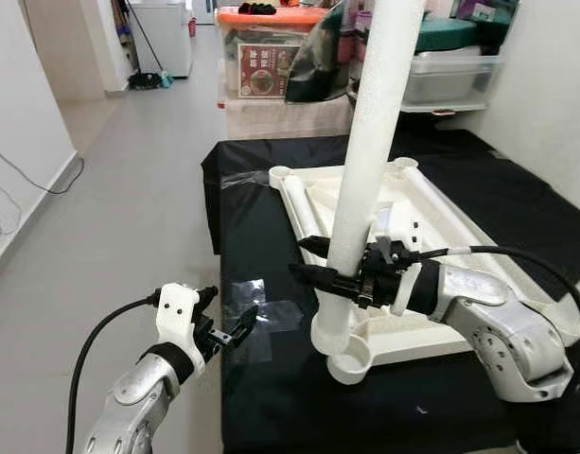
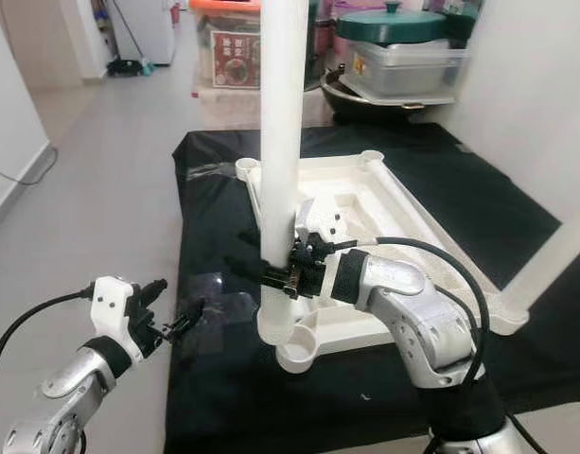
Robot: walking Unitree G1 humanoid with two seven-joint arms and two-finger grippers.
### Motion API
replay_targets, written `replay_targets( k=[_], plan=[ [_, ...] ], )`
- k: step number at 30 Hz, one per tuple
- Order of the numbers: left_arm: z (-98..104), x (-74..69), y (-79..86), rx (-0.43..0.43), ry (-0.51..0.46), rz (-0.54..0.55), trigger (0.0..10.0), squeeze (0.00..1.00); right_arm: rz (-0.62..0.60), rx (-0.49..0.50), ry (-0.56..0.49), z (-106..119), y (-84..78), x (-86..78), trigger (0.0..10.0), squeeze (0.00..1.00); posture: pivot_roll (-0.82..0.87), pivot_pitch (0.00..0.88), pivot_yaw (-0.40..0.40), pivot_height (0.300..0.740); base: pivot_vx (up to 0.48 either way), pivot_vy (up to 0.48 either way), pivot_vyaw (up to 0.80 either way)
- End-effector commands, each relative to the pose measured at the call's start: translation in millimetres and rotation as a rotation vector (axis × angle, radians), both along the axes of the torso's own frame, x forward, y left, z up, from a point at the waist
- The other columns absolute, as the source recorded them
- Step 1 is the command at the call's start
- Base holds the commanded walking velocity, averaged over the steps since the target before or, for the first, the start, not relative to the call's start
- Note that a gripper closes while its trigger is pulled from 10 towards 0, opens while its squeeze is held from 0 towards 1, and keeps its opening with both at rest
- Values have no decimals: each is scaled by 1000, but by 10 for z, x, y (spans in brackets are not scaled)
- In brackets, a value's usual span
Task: Building children table
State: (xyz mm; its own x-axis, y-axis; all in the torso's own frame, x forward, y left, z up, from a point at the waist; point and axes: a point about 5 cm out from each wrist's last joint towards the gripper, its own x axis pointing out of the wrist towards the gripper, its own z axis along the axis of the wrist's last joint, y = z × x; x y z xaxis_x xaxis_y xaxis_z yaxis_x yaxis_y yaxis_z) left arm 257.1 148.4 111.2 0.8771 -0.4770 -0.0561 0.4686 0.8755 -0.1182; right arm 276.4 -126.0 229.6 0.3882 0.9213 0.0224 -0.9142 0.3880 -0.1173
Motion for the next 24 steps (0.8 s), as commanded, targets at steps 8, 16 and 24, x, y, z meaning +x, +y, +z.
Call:
replay_targets(
  k=[8,16,24],
  plan=[
    [-1,-11,-5,-8,0,1,10000,0,-26,38,-15,64,-26,21,0,0,-8,0,-55,740,0,0,0],
    [-33,-22,-9,3,17,-12,10000,0,-45,82,5,-11,159,36,0,0,-8,0,-47,740,0,0,0],
    [-44,-30,74,21,26,17,10000,0,53,47,26,-99,277,-57,0,0,7,0,-59,740,0,0,0]
  ],
)
